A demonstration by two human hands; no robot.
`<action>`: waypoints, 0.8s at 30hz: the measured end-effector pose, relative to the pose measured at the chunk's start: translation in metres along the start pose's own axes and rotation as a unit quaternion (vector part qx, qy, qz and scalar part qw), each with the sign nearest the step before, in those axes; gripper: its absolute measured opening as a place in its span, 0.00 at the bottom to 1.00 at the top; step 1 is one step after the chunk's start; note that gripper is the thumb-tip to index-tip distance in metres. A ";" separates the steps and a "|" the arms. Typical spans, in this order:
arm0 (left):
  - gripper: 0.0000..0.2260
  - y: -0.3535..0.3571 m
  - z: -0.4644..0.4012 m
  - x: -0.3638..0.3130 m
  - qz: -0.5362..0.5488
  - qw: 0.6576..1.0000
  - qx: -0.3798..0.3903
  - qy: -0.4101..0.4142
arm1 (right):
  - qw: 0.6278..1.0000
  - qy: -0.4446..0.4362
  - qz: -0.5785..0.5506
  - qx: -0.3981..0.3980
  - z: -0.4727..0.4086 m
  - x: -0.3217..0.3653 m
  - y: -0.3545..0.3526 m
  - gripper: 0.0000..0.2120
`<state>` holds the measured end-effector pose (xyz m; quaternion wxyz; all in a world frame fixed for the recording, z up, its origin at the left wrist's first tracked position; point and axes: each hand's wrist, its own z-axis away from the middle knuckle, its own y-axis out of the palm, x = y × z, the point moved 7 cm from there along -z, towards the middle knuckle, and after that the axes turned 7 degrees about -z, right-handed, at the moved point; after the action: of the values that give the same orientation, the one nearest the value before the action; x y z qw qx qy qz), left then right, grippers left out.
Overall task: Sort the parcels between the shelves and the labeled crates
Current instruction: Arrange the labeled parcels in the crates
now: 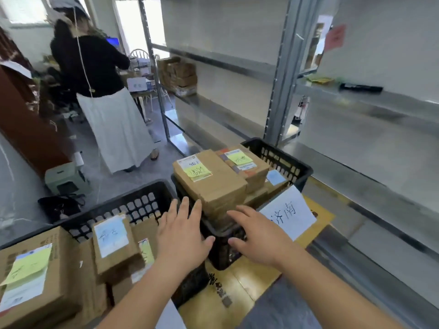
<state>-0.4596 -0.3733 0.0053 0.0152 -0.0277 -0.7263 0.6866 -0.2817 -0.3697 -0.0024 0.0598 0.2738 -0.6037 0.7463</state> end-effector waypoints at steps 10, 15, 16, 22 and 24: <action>0.41 0.002 0.031 -0.294 0.035 0.973 0.005 0.228 | 0.977 0.185 -0.004 -0.102 0.197 -0.207 -0.108 0.35; 0.41 0.010 0.054 -0.410 0.043 0.946 0.021 0.320 | 0.952 0.271 -0.018 -0.142 0.290 -0.285 -0.131 0.35; 0.41 0.012 0.058 -0.433 0.039 0.940 0.025 0.339 | 0.945 0.289 -0.021 -0.149 0.308 -0.299 -0.136 0.35; 0.41 0.024 0.077 -0.554 0.034 0.904 0.039 0.424 | 0.908 0.378 -0.026 -0.179 0.389 -0.374 -0.153 0.37; 0.41 0.033 0.082 -0.591 0.035 0.892 0.055 0.448 | 0.896 0.404 -0.032 -0.182 0.409 -0.397 -0.156 0.37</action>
<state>0.1257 -0.4898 -0.0229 0.3159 -0.3569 -0.6024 0.6403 0.2557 -0.6143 -0.0083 0.3709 -0.0482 -0.6435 0.6678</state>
